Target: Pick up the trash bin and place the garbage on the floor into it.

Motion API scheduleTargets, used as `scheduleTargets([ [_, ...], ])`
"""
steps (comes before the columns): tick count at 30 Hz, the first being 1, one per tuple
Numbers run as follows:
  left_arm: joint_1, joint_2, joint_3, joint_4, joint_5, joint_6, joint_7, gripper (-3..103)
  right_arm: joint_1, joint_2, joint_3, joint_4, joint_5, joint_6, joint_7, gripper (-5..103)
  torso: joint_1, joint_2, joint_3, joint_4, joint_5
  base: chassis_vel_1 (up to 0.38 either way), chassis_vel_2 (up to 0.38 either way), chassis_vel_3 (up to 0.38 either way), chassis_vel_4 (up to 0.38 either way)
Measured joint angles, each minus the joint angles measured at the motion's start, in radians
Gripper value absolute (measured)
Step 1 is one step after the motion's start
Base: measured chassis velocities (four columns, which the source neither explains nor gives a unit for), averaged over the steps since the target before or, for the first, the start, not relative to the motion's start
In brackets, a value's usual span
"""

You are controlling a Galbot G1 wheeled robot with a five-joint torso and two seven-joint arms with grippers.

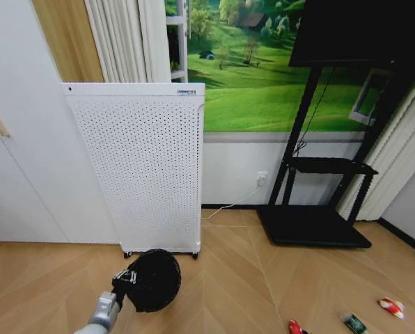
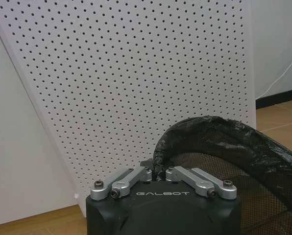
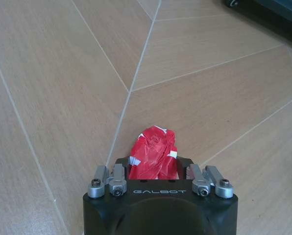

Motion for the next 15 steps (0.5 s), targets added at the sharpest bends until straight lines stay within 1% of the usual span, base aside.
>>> scheduleTargets([
  [4,-0.003,-0.001,0.001,-0.001,0.001,-0.001,0.0,6,-0.019,-0.014,0.027,0.038,0.023,-0.002,-0.001,49,0.0,0.0,0.0,-0.0006,0.0003,0.0,0.0,0.0,0.0],
  [6,-0.013,-0.002,0.008,-0.001,0.001,-0.001,0.0,6,-0.04,-0.03,0.059,0.094,0.046,-0.006,0.001,49,0.0,0.0,0.0,0.0,-0.0007,0.0,0.0,0.0,0.0],
  [8,-0.018,-0.002,0.012,-0.001,0.001,-0.001,0.0,6,-0.05,-0.036,0.071,0.114,0.053,-0.008,0.003,49,0.0,0.0,0.0,0.0,-0.0005,0.0,0.0,0.0,0.0],
  [9,-0.029,-0.003,0.023,-0.001,0.002,0.0,-0.001,6,-0.071,-0.047,0.1,0.16,0.072,-0.014,0.007,49,0.0,0.0,0.0,-0.0002,-0.0004,0.0,0.0,0.0,0.0],
  [11,-0.037,-0.004,0.033,0.0,0.002,0.002,-0.001,6,-0.086,-0.054,0.119,0.188,0.084,-0.017,0.01,49,0.0,0.0,0.0,-0.0002,-0.0006,0.0,0.0,0.0,0.0],
  [12,-0.05,-0.005,0.048,0.003,0.001,0.005,-0.001,6,-0.116,-0.066,0.157,0.235,0.104,-0.022,0.015,49,0.0,0.0,0.0,-0.0001,-0.0009,0.0,0.0,0.0,0.0],
  [13,-0.05,-0.005,0.048,0.003,0.001,0.005,-0.001,6,-0.116,-0.066,0.157,0.235,0.104,-0.022,0.015,49,0.0,0.0,0.0,-0.0001,-0.0009,0.0,0.0,0.0,0.0],
  [15,-0.073,-0.006,0.074,0.011,-0.002,0.009,-0.002,6,-0.172,-0.085,0.207,0.315,0.124,-0.023,0.021,48,0.0,0.0,0.0,-0.0001,-0.0007,0.0,0.0,0.0,0.0],
])
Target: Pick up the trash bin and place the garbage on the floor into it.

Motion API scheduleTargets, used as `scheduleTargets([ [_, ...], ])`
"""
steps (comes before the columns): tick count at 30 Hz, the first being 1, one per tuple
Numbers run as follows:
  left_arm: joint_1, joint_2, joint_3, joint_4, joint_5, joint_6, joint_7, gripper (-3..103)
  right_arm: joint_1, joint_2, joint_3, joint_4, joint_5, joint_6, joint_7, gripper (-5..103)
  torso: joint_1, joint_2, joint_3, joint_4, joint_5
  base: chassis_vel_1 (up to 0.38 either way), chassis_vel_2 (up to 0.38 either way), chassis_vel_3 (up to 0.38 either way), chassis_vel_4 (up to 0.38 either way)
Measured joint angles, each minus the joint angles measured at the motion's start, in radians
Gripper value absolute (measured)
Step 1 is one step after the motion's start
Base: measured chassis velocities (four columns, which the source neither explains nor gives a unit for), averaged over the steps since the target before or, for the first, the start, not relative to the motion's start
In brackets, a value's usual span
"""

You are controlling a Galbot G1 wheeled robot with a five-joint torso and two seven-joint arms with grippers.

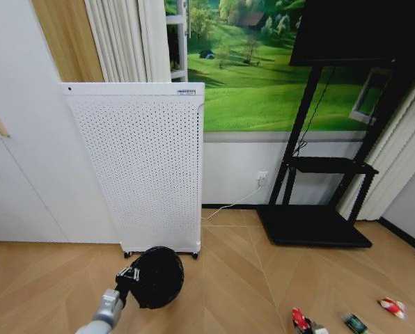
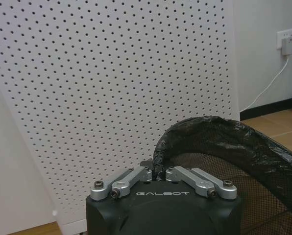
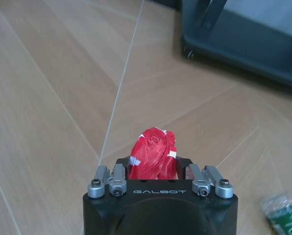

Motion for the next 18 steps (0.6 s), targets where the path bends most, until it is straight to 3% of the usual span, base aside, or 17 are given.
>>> scheduleTargets([
  [4,-0.046,-0.011,0.05,0.025,-0.001,0.001,-0.007,6,-0.131,-0.027,0.086,0.213,0.029,0.003,0.009,48,0.0,0.0,0.0,-0.0007,-0.0005,0.0,0.0,0.0,0.0],
  [11,-0.051,-0.029,0.092,0.005,-0.015,0.015,-0.01,6,-0.189,-0.025,0.136,0.407,0.03,0.012,0.008,48,0.0,0.0,0.0,0.0005,-0.0004,0.0,0.0,0.0,0.0],
  [13,-0.055,-0.017,0.116,-0.01,-0.025,0.022,-0.011,6,-0.213,-0.016,0.152,0.482,0.025,0.032,-0.004,48,0.0,0.0,0.0,-0.0004,-0.0002,0.0,0.0,0.0,0.0],
  [18,-0.051,0.001,0.132,-0.031,-0.026,0.024,-0.01,6,-0.236,-0.01,0.158,0.581,-0.003,0.098,-0.052,48,0.0,0.0,0.0,0.0,-0.0002,0.0,0.0,0.0,0.0],
])
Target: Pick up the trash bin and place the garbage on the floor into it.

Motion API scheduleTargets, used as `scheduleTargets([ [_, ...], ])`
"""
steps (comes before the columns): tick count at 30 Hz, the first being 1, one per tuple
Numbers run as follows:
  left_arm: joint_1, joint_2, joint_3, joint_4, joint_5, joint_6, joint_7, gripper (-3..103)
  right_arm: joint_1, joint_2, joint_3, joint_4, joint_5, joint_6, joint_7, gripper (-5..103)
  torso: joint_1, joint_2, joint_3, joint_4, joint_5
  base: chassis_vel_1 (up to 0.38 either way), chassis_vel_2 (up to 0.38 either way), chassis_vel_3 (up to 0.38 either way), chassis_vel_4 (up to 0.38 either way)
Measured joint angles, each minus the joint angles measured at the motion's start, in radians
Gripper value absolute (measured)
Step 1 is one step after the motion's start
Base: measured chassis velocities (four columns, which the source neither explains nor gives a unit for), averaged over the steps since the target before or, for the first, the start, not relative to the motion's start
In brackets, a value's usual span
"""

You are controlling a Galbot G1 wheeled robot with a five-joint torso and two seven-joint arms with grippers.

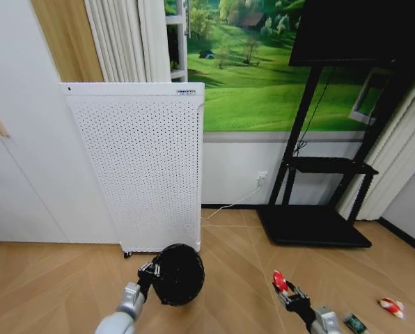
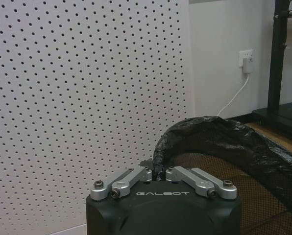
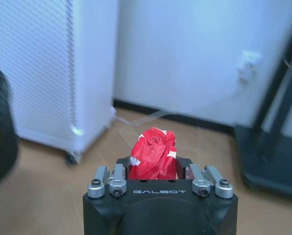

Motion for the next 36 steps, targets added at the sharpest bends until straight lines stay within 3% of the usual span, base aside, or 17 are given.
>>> scheduleTargets([
  [8,-0.005,0.007,0.011,-0.016,-0.004,0.001,0.001,6,-0.004,0.004,-0.046,0.161,-0.041,0.064,-0.06,48,0.0,0.0,0.0,-0.0001,-0.0001,0.0,0.0,0.0,0.0],
  [17,-0.021,-0.001,0.056,-0.021,-0.001,0.002,0.002,6,0.067,-0.032,-0.106,0.197,-0.07,0.098,-0.103,48,0.0,0.0,0.0,-0.0001,-0.0001,0.0,0.0,0.0,0.0],
  [22,-0.019,-0.011,0.091,-0.025,0.014,0.008,0.001,6,0.222,-0.047,-0.254,0.116,-0.091,0.147,-0.118,48,0.0,0.0,0.0,-0.0001,0.0001,0.0,0.0,0.0,0.0],
  [25,-0.02,-0.012,0.095,-0.025,0.014,0.008,0.001,6,0.249,-0.048,-0.276,0.1,-0.096,0.153,-0.12,48,0.0,0.0,0.0,0.0,0.0001,0.0,0.0,0.0,0.0],
  [27,-0.029,-0.017,0.111,-0.014,0.017,0.008,0.0,6,0.359,-0.05,-0.37,0.04,-0.099,0.166,-0.127,47,0.0,0.0,0.0,0.0001,0.0001,0.0,0.0,0.0,0.0],
  [31,-0.047,-0.019,0.121,0.005,0.018,0.008,0.0,6,0.451,-0.05,-0.457,-0.004,-0.076,0.166,-0.127,47,0.0,0.0,0.0,0.0001,0.0,0.0,0.0,0.0,0.0],
  [36,-0.091,-0.011,0.139,0.035,-0.003,0.008,-0.001,6,0.478,-0.05,-0.505,-0.03,-0.067,0.169,-0.131,47,0.0,0.0,0.0,-0.0003,-0.0001,0.0,0.0,0.0,0.0],
])
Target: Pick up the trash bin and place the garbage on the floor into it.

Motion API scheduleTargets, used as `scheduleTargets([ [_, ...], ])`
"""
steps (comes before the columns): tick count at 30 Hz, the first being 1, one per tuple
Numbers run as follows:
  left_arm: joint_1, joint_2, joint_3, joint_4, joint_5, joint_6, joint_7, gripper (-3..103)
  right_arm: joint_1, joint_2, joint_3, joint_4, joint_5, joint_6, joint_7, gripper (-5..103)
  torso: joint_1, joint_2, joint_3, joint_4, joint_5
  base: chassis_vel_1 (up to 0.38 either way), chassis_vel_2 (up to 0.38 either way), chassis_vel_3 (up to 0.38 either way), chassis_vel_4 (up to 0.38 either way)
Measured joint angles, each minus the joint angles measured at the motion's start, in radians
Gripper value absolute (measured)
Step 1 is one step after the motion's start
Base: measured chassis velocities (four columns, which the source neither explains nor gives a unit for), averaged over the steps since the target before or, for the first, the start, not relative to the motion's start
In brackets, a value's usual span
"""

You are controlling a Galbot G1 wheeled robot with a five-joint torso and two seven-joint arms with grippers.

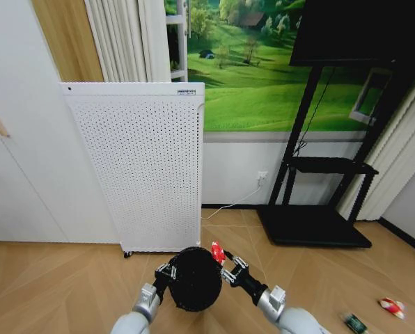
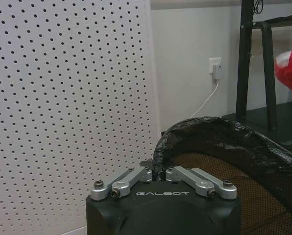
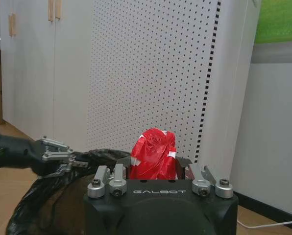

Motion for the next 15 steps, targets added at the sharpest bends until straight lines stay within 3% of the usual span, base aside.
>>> scheduleTargets([
  [15,-0.116,-0.019,0.077,0.068,-0.029,0.009,-0.005,6,0.139,0.036,-0.149,-0.097,-0.003,0.032,-0.031,47,0.0,0.0,0.0,0.0005,0.0001,0.0,0.0,0.0,0.0],
])
